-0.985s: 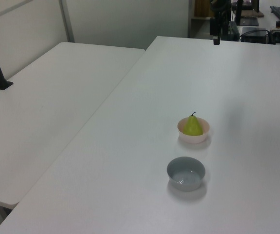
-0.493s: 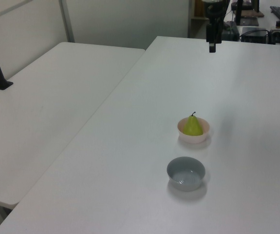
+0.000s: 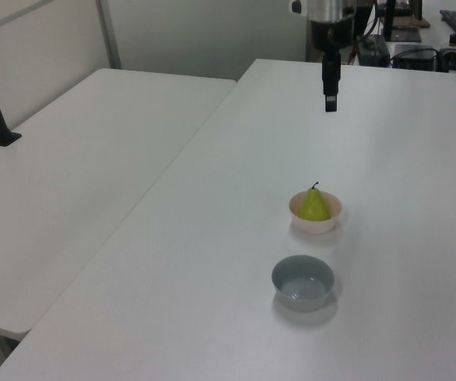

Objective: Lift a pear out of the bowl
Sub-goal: 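Move the open gripper toward the pink bowl holding the pear, then lower the gripper into the pink bowl and close it on the pear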

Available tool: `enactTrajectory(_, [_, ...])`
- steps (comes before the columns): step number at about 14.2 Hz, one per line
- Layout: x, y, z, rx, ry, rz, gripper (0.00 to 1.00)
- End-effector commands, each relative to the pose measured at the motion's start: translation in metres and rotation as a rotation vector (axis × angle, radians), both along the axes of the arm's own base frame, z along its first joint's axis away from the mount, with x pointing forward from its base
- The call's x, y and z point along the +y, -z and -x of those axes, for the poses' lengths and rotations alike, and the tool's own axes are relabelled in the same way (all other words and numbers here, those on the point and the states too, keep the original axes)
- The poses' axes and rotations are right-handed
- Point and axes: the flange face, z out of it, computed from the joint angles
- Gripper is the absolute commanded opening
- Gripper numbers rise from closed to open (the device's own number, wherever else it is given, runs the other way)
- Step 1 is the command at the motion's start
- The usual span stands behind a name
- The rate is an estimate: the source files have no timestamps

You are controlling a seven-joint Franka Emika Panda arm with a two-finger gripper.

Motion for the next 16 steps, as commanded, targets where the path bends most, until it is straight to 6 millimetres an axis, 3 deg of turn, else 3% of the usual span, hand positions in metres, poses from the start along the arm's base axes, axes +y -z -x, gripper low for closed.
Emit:
enactTrajectory(1, [0.041, 0.066, -0.025, 0.045, -0.051, 0.027, 1.00])
enactTrajectory(5, [0.077, 0.158, -0.032, 0.151, -0.101, 0.110, 1.00])
enactTrajectory(7, [0.081, 0.197, -0.034, 0.196, -0.125, 0.166, 1.00])
enactTrajectory(10, [0.082, 0.233, -0.036, 0.194, -0.151, 0.210, 1.00])
enactTrajectory(16, [0.089, 0.238, -0.033, 0.192, -0.175, 0.236, 0.82])
